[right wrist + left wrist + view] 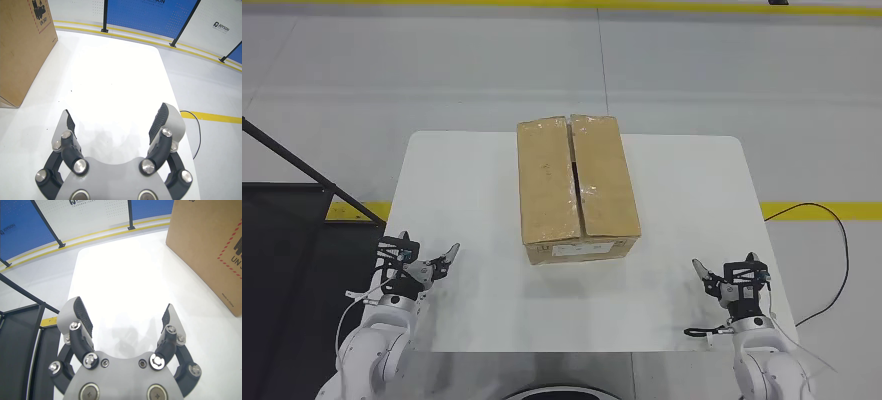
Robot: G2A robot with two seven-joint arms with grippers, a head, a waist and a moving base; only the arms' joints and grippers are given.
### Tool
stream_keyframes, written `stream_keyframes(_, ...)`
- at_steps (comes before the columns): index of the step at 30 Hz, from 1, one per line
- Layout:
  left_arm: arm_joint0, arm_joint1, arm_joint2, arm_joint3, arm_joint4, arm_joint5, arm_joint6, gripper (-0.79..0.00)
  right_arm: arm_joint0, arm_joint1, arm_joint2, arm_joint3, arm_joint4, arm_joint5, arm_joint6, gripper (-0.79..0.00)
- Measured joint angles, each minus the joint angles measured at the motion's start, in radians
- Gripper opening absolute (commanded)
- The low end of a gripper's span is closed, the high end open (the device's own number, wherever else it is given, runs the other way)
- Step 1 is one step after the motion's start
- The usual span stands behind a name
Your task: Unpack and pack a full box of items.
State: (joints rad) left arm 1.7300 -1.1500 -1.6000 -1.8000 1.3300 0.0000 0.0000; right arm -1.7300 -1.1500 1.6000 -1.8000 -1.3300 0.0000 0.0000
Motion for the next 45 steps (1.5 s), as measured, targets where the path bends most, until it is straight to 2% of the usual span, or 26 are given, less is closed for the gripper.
stream_keyframes(10,-0.002,0.001,-0.003,-0.01,0.003,-0.019,0.021,0.0,0.001,0.0,0.001,-0.007,0.001,0.0,-0.009,0.0)
stream_keyframes(13,-0.002,0.004,-0.023,-0.016,0.005,-0.089,0.101,0.0,-0.014,-0.002,0.011,-0.044,0.011,-0.027,-0.105,0.0)
stream_keyframes(17,0.008,0.004,-0.031,-0.043,0.001,-0.127,0.193,0.0,-0.036,0.0,0.035,-0.11,-0.018,-0.056,-0.207,0.0)
stream_keyframes(21,0.011,0.0,-0.002,-0.069,0.016,-0.155,0.271,0.0,-0.06,0.002,0.056,-0.187,-0.064,-0.097,-0.296,0.0)
stream_keyframes(27,-0.01,-0.009,0.078,-0.053,0.034,-0.16,0.31,0.0,-0.086,0.002,0.074,-0.284,-0.068,-0.142,-0.334,0.0)
stream_keyframes(38,-0.022,-0.01,0.092,-0.041,0.027,-0.175,0.29,0.0,-0.079,0.001,0.069,-0.279,-0.045,-0.155,-0.331,0.0)
stream_keyframes(45,-0.14,-0.027,0.203,0.047,0.03,-0.142,0.192,0.0,-0.061,-0.002,0.078,-0.282,-0.008,-0.187,-0.383,0.0)
